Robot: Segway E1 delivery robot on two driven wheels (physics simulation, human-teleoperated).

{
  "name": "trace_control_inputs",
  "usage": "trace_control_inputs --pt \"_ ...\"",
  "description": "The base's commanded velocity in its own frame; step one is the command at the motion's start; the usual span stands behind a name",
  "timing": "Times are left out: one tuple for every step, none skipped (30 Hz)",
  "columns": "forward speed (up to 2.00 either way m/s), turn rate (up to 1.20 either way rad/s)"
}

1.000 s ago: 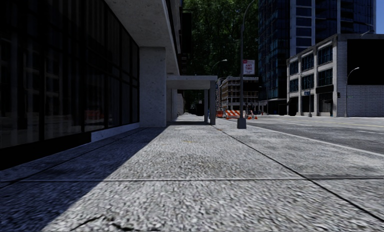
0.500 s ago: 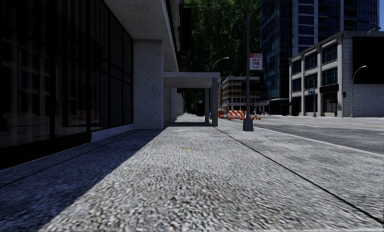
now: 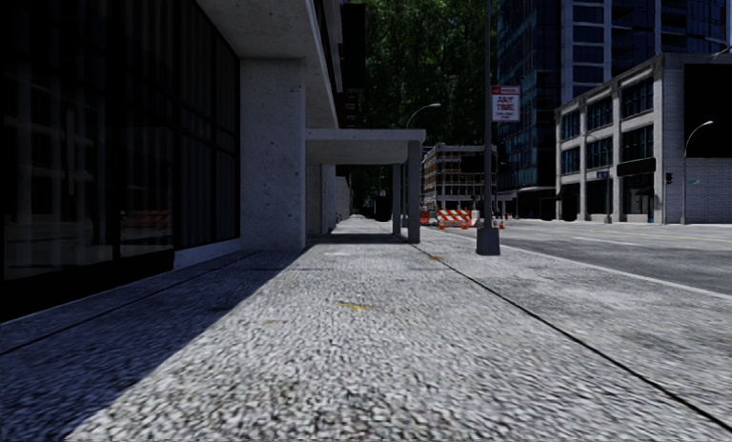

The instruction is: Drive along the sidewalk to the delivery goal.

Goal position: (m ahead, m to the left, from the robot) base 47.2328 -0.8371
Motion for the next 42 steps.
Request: trace_control_inputs --pt "2.0 0.0" --pt "2.0 0.0" --pt "2.0 0.0" --pt "2.0 0.0" --pt "2.0 0.0" --pt "2.0 0.0" --pt "2.0 0.0" --pt "2.0 0.0" --pt "2.0 0.0" --pt "2.0 0.0" --pt "2.0 0.0" --pt "2.0 0.0" --pt "2.0 0.0" --pt "2.0 0.0" --pt "2.0 0.0" --pt "2.0 0.0" --pt "2.0 0.0" --pt "2.0 0.0" --pt "2.0 0.0" --pt "2.0 0.0" --pt "2.0 0.0" --pt "2.0 0.0" --pt "2.0 0.0" --pt "2.0 0.0" --pt "2.0 0.0" --pt "2.0 0.0" --pt "2.0 0.0" --pt "2.0 0.0" --pt "2.0 0.0" --pt "2.0 0.08" --pt "2.0 0.13" --pt "2.0 0.14" --pt "2.0 0.1" --pt "2.0 0.0" --pt "2.0 0.0" --pt "2.0 0.0" --pt "2.0 0.0" --pt "2.0 0.0" --pt "2.0 0.0" --pt "2.0 0.0" --pt "2.0 0.0" --pt "2.0 0.0"
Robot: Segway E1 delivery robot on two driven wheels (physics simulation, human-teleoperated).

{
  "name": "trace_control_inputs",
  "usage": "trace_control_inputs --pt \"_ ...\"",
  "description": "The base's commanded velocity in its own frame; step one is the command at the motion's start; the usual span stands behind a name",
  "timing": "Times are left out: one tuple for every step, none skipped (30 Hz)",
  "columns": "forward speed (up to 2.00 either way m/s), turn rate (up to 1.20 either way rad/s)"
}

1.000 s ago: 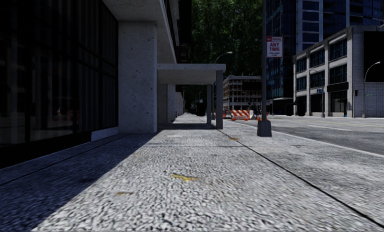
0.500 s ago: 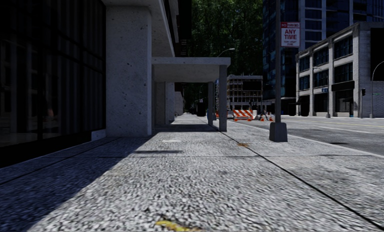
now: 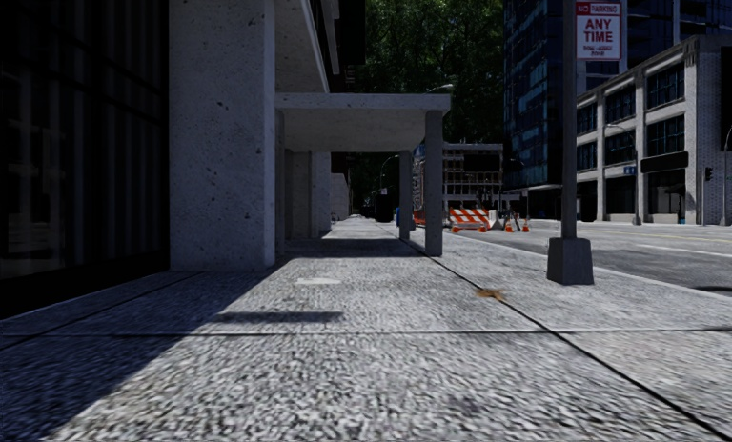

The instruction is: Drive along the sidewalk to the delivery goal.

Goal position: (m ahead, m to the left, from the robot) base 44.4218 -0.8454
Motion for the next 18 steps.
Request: trace_control_inputs --pt "2.0 0.0" --pt "2.0 0.0" --pt "2.0 0.0" --pt "2.0 0.0" --pt "2.0 0.0" --pt "2.0 0.05" --pt "2.0 0.13" --pt "2.0 0.22" --pt "2.0 0.25" --pt "2.0 0.21" --pt "2.0 0.05" --pt "2.0 0.05" --pt "2.0 0.0" --pt "2.0 0.0" --pt "2.0 0.0" --pt "2.0 0.0" --pt "2.0 0.0" --pt "2.0 0.0"
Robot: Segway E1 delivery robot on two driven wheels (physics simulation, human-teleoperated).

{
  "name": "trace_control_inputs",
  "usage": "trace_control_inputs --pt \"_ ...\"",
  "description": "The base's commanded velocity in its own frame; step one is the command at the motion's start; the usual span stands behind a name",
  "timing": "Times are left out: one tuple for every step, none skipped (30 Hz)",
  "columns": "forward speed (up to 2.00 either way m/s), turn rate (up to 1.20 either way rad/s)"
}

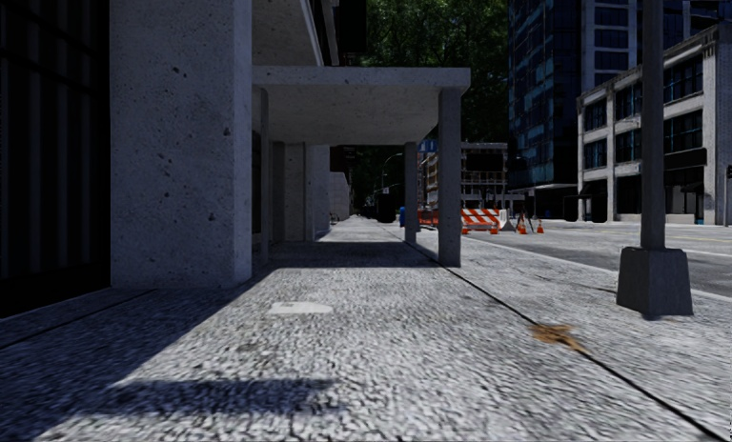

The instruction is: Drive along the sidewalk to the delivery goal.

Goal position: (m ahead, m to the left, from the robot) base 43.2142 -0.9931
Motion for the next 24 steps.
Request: trace_control_inputs --pt "2.0 0.0" --pt "2.0 0.0" --pt "2.0 0.0" --pt "2.0 0.0" --pt "2.0 0.0" --pt "2.0 0.0" --pt "2.0 0.01" --pt "2.0 0.07" --pt "2.0 0.13" --pt "2.0 0.17" --pt "2.0 0.17" --pt "2.0 0.18" --pt "2.0 0.16" --pt "2.0 0.0" --pt "2.0 0.0" --pt "2.0 0.0" --pt "2.0 0.0" --pt "2.0 0.0" --pt "2.0 0.0" --pt "2.0 0.0" --pt "2.0 0.0" --pt "2.0 0.0" --pt "2.0 0.0" --pt "2.0 0.0"
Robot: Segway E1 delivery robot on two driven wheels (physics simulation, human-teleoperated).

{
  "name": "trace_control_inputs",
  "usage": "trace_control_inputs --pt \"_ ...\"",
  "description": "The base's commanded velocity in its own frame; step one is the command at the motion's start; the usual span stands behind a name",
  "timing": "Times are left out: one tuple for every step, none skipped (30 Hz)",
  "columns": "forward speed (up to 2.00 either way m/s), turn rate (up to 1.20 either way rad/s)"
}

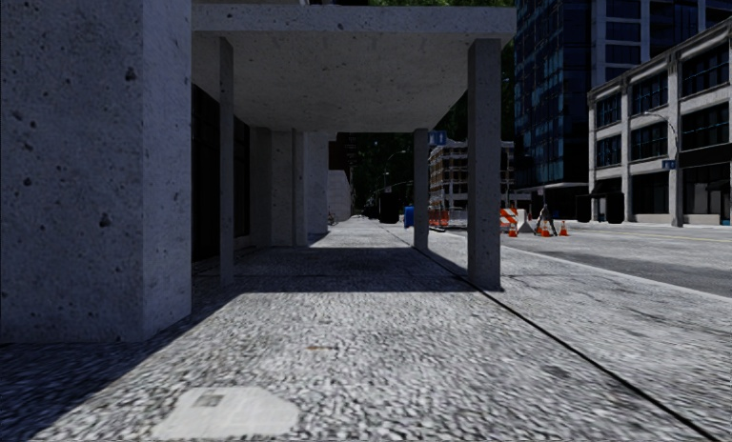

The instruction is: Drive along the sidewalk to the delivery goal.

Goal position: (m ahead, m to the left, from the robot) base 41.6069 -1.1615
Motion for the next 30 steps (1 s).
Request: trace_control_inputs --pt "2.0 0.0" --pt "2.0 0.0" --pt "2.0 0.0" --pt "2.0 0.05" --pt "2.0 0.11" --pt "2.0 0.13" --pt "2.0 0.13" --pt "2.0 0.13" --pt "2.0 0.07" --pt "2.0 0.0" --pt "2.0 0.0" --pt "2.0 0.0" --pt "2.0 0.0" --pt "2.0 0.0" --pt "2.0 0.0" --pt "2.0 0.0" --pt "2.0 0.0" --pt "2.0 0.0" --pt "2.0 0.0" --pt "2.0 0.0" --pt "2.0 0.0" --pt "2.0 0.0" --pt "2.0 0.0" --pt "2.0 0.0" --pt "2.0 0.0" --pt "2.0 0.0" --pt "2.0 0.0" --pt "2.0 0.0" --pt "2.0 0.0" --pt "2.0 0.0"
